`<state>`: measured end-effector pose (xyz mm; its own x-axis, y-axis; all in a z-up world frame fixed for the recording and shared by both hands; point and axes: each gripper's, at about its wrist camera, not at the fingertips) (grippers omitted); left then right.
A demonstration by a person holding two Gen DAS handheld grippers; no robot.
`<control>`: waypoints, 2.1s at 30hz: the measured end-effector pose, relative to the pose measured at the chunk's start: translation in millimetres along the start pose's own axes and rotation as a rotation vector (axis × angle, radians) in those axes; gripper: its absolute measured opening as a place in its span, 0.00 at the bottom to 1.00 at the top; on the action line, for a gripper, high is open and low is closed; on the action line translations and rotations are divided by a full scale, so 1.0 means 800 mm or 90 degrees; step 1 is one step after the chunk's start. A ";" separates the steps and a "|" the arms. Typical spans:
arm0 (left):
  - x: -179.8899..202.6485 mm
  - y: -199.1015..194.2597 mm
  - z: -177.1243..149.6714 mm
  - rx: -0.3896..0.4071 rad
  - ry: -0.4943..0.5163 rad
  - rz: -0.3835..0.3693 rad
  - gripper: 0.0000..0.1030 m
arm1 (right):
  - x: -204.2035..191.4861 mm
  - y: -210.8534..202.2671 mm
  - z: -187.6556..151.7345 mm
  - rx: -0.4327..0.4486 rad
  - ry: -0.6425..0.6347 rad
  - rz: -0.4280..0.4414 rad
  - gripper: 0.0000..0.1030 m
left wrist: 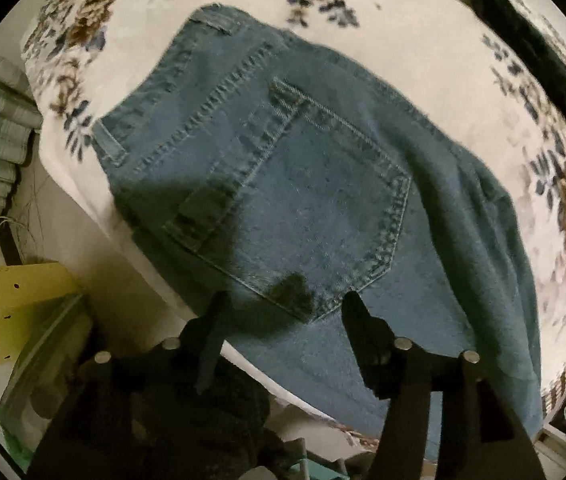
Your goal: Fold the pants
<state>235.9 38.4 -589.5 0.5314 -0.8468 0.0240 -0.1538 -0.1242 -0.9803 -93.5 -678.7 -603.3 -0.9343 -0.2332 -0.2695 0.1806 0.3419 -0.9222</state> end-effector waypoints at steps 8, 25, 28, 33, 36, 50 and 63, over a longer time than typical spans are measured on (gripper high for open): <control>0.040 0.027 -0.009 0.005 0.049 0.051 0.54 | 0.057 -0.013 0.067 0.054 0.101 -0.018 0.49; 0.042 0.051 -0.040 -0.030 0.093 0.074 0.54 | 0.027 0.000 0.073 0.046 -0.030 -0.119 0.17; 0.026 0.045 -0.043 -0.032 0.091 0.064 0.54 | 0.031 -0.016 0.045 0.051 -0.013 -0.057 0.28; -0.018 0.044 -0.036 -0.032 0.044 0.059 0.54 | 0.000 0.010 -0.048 -0.045 -0.043 0.042 0.30; -0.046 0.048 -0.025 -0.036 0.000 0.055 0.54 | -0.036 0.062 -0.102 -0.125 -0.064 0.078 0.30; -0.103 0.062 -0.010 0.011 0.027 0.018 0.15 | -0.101 0.133 -0.202 -0.066 -0.087 -0.027 0.00; -0.187 0.054 0.006 -0.045 0.005 -0.087 0.06 | -0.102 0.162 -0.209 -0.201 -0.074 0.108 0.24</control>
<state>153.9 162.4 -636.8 0.5447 -0.8235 0.1587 -0.1380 -0.2747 -0.9516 -45.6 -463.1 -654.3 -0.8550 -0.2448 -0.4572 0.2089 0.6443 -0.7357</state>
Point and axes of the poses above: each gripper's, at about its wrist camera, not at the fingertips, and y roughly the way its jaws point, x to its right, z to its top, and after that the axes turned 13 degrees about -x, right-handed
